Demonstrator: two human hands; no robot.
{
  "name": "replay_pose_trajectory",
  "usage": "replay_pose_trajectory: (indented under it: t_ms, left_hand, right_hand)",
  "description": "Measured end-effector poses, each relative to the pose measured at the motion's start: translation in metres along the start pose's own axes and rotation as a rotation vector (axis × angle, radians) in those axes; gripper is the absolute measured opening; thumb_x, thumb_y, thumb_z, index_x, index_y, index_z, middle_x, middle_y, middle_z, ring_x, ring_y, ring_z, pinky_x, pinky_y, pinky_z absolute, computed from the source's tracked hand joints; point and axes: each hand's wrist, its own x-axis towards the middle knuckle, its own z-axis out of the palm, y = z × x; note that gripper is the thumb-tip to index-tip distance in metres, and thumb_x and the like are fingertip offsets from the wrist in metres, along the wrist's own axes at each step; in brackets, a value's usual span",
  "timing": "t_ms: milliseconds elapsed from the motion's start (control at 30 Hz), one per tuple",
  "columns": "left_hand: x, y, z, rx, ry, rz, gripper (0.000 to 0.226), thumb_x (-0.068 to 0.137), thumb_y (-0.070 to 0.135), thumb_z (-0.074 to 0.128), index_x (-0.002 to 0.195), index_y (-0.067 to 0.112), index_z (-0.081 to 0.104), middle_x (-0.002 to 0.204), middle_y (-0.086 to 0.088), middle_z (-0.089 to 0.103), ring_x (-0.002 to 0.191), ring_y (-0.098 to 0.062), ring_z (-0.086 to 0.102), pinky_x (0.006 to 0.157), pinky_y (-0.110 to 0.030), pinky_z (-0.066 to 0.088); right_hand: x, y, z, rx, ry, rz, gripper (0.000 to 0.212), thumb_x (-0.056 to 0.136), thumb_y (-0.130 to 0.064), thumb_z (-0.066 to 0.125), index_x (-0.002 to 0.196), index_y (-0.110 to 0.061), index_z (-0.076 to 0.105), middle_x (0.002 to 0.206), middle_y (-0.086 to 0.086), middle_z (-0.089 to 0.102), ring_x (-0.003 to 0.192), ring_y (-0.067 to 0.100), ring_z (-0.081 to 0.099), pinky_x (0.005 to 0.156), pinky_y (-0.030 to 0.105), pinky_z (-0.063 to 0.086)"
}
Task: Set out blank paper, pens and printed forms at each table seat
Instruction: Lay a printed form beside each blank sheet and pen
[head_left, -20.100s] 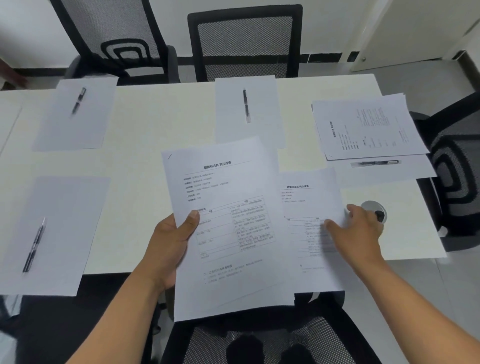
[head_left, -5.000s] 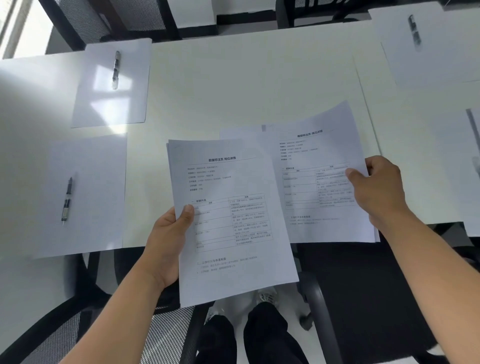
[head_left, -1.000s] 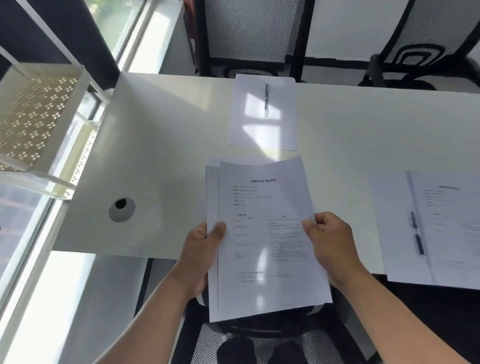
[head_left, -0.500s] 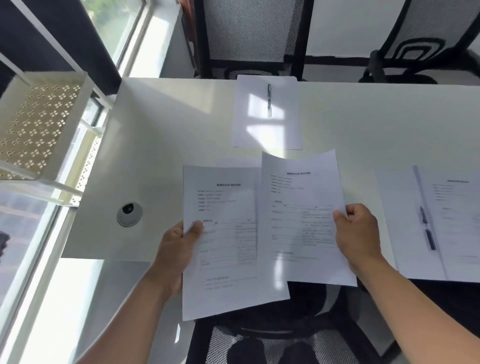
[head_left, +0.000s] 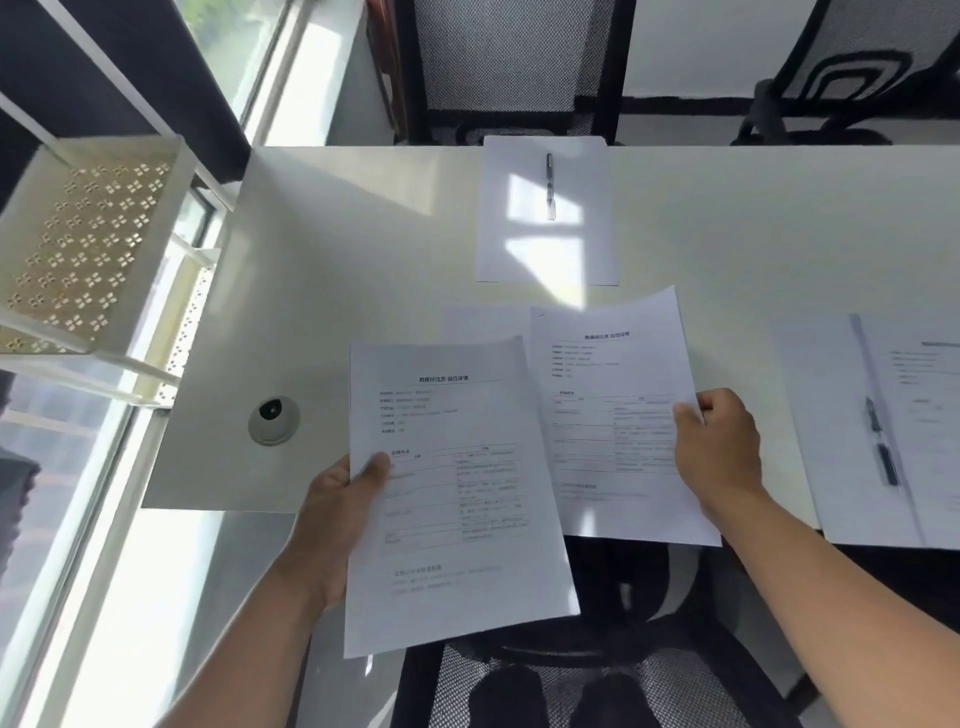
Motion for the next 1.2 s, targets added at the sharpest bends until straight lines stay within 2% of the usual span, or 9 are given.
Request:
replay_pose_trajectory:
  t_ms: [467, 567, 633, 700, 833, 933, 1067, 1133, 1200]
  left_hand:
    - [-0.003, 0.0, -0.002, 0.008, -0.02, -0.002, 0.025, 0.113, 0.023, 0.057, 0.131, 0.014, 0.072, 0.117, -0.016, 0.083, 0.101, -0.038, 0.082, 0.074, -0.047, 0.068]
    - [-0.003, 0.001, 0.001, 0.007, -0.027, 0.001, 0.025, 0.113, 0.023, 0.057, 0.131, 0.014, 0.073, 0.118, -0.017, 0.082, 0.102, -0.039, 0.082, 0.076, -0.049, 0.068]
    - [-0.004, 0.002, 0.006, 0.004, -0.032, 0.003, 0.025, 0.113, 0.023, 0.057, 0.13, 0.014, 0.073, 0.118, -0.017, 0.082, 0.102, -0.039, 0.082, 0.076, -0.049, 0.068]
    - [-0.005, 0.004, 0.01, 0.004, -0.042, 0.007, 0.025, 0.112, 0.023, 0.058, 0.13, 0.013, 0.073, 0.118, -0.018, 0.082, 0.102, -0.039, 0.082, 0.075, -0.049, 0.068]
    - [-0.008, 0.008, 0.018, -0.006, -0.059, 0.021, 0.026, 0.112, 0.022, 0.057, 0.131, 0.011, 0.072, 0.119, -0.019, 0.082, 0.102, -0.039, 0.082, 0.072, -0.047, 0.069]
    - [-0.013, 0.012, 0.024, 0.003, -0.071, 0.034, 0.027, 0.112, 0.023, 0.057, 0.132, 0.012, 0.072, 0.119, -0.018, 0.082, 0.103, -0.04, 0.081, 0.075, -0.049, 0.069]
    - [-0.026, 0.023, 0.034, 0.003, -0.099, 0.057, 0.03, 0.111, 0.025, 0.059, 0.135, 0.012, 0.071, 0.123, -0.018, 0.081, 0.109, -0.042, 0.08, 0.093, -0.059, 0.064]
    - [-0.033, 0.03, 0.04, 0.016, -0.107, 0.079, 0.03, 0.111, 0.025, 0.059, 0.135, 0.011, 0.071, 0.122, -0.018, 0.081, 0.109, -0.042, 0.08, 0.095, -0.06, 0.062]
    - [-0.042, 0.036, 0.046, 0.025, -0.12, 0.098, 0.03, 0.111, 0.025, 0.06, 0.134, 0.011, 0.072, 0.121, -0.019, 0.081, 0.108, -0.043, 0.08, 0.094, -0.059, 0.062]
  right_hand:
    - [0.007, -0.01, 0.015, -0.027, 0.019, 0.063, 0.018, 0.105, -0.026, 0.058, 0.11, -0.009, 0.056, 0.096, 0.003, 0.062, 0.077, 0.018, 0.058, 0.06, 0.029, 0.04]
    - [0.001, -0.012, 0.014, -0.134, 0.038, 0.022, 0.035, 0.094, -0.043, 0.062, 0.111, -0.014, 0.056, 0.107, 0.009, 0.058, 0.099, 0.036, 0.06, 0.079, 0.041, 0.049]
    - [-0.007, -0.015, 0.012, -0.294, 0.035, 0.004, 0.048, 0.096, -0.038, 0.068, 0.132, -0.009, 0.057, 0.132, 0.017, 0.056, 0.124, 0.043, 0.051, 0.099, 0.053, 0.047]
    - [-0.018, -0.02, 0.014, -0.355, -0.002, -0.057, 0.048, 0.099, -0.036, 0.068, 0.136, -0.009, 0.055, 0.139, 0.017, 0.053, 0.13, 0.041, 0.048, 0.105, 0.054, 0.045]
    - [-0.046, -0.035, 0.014, -0.181, -0.204, -0.116, 0.028, 0.103, -0.042, 0.06, 0.109, -0.015, 0.063, 0.114, 0.004, 0.067, 0.103, 0.025, 0.064, 0.091, 0.044, 0.054]
    - [-0.066, -0.054, 0.01, 0.053, -0.376, -0.016, 0.044, 0.106, -0.054, 0.054, 0.105, -0.012, 0.066, 0.104, 0.009, 0.074, 0.086, 0.022, 0.07, 0.075, 0.036, 0.052]
    - [-0.081, -0.07, -0.005, 0.285, -0.612, 0.105, 0.071, 0.095, -0.076, 0.059, 0.112, -0.007, 0.066, 0.101, 0.021, 0.071, 0.081, 0.023, 0.061, 0.077, 0.037, 0.051]
    - [-0.085, -0.078, -0.016, 0.313, -0.661, 0.088, 0.056, 0.097, -0.068, 0.066, 0.104, -0.013, 0.064, 0.093, 0.01, 0.067, 0.079, 0.021, 0.055, 0.073, 0.031, 0.046]
    - [-0.091, -0.087, -0.03, 0.369, -0.676, 0.074, 0.033, 0.102, -0.049, 0.07, 0.106, -0.016, 0.068, 0.102, 0.0, 0.079, 0.084, 0.018, 0.071, 0.073, 0.029, 0.057]
